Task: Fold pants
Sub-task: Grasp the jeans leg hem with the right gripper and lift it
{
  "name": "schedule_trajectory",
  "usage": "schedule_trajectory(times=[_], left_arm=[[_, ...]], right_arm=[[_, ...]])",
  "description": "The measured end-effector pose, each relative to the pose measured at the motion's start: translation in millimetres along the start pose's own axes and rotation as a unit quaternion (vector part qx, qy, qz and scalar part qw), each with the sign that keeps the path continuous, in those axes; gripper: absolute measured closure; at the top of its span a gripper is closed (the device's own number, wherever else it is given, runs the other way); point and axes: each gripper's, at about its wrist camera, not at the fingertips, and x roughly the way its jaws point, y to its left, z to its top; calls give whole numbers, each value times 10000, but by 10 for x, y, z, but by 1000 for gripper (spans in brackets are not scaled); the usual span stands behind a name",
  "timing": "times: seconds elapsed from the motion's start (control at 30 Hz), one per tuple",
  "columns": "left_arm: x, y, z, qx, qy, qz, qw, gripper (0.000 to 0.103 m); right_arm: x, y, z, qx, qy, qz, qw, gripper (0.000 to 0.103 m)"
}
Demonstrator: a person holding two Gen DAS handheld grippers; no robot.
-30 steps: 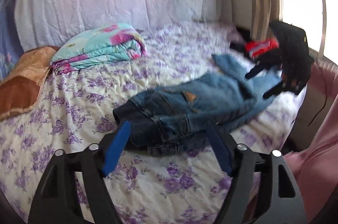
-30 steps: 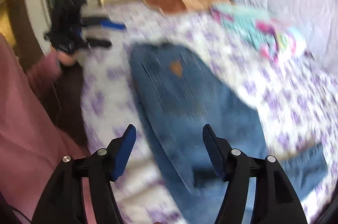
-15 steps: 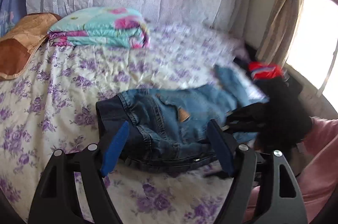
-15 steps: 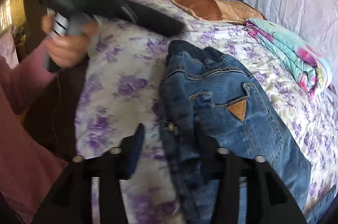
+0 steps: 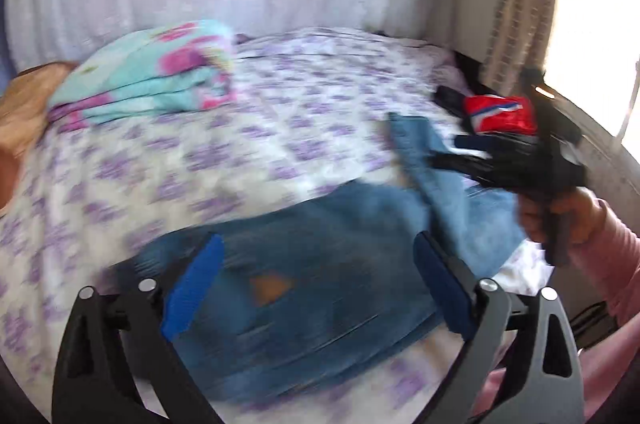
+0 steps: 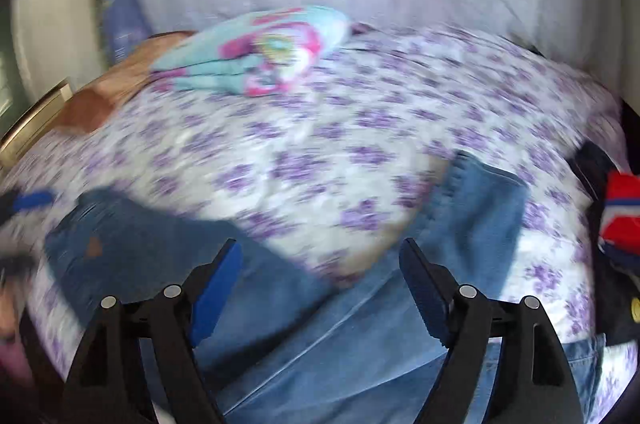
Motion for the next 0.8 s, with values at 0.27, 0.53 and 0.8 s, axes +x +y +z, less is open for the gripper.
schedule_trajectory(times=[0.27,0.53,0.8], left_arm=[[1200,-570,-160,-220,1259,233,9915,9],[1292,-708,-295,220,1199,711,9900,6],[1332,-711,-284,306,1180,712,9900,4]], right_arm=[[978,-668,396,977,990,-1530,9784,22],[1557,-862,352,1079,1503,-2023,9617,22],[1642,-858,325,975,1592,-2077,9602,26]])
